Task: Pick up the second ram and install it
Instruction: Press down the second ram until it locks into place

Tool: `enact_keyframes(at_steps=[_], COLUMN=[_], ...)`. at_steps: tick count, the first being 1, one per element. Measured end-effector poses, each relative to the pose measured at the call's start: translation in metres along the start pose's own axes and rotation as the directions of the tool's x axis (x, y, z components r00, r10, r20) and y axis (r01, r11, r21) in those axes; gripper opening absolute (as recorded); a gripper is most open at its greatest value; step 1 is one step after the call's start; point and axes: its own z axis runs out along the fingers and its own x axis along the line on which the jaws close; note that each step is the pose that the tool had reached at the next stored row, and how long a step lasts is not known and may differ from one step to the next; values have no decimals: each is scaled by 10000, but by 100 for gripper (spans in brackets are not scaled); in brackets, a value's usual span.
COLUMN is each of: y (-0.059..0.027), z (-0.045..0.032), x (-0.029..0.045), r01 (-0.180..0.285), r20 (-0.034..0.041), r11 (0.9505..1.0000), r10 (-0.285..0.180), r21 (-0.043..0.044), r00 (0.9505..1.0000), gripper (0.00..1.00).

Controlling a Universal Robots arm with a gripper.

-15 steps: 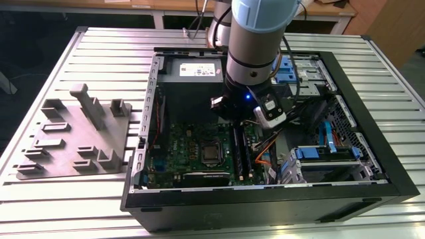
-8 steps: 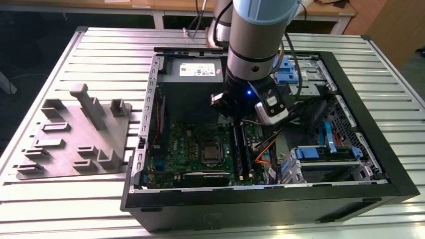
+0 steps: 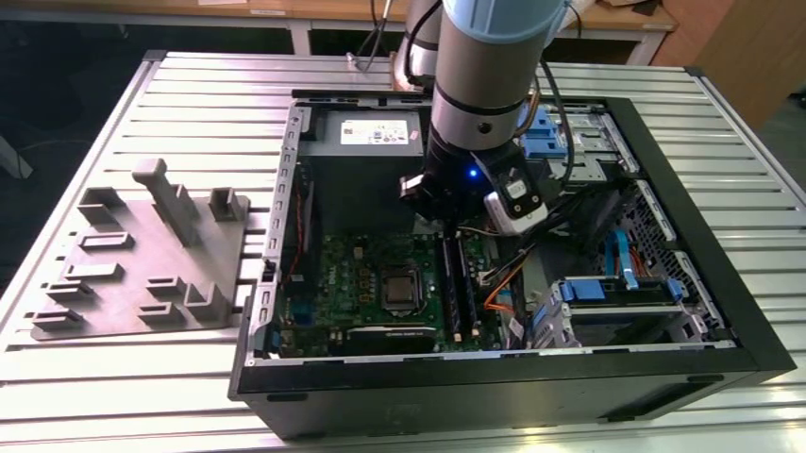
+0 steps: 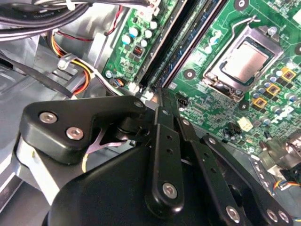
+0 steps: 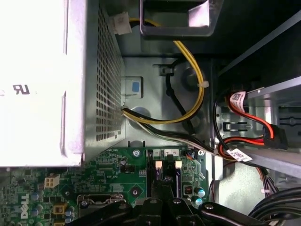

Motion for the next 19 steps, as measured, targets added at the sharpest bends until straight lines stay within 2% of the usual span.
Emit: enact_keyframes(at_steps=[15,19], y=[-284,-330], z=[-21,-25], x=[-7,-7], r01=[-2,-1], r20=[1,2], r11=[10000,10000], r10=[2,1], r21=[-1,47], r00=[10000,10000], gripper=[10,10])
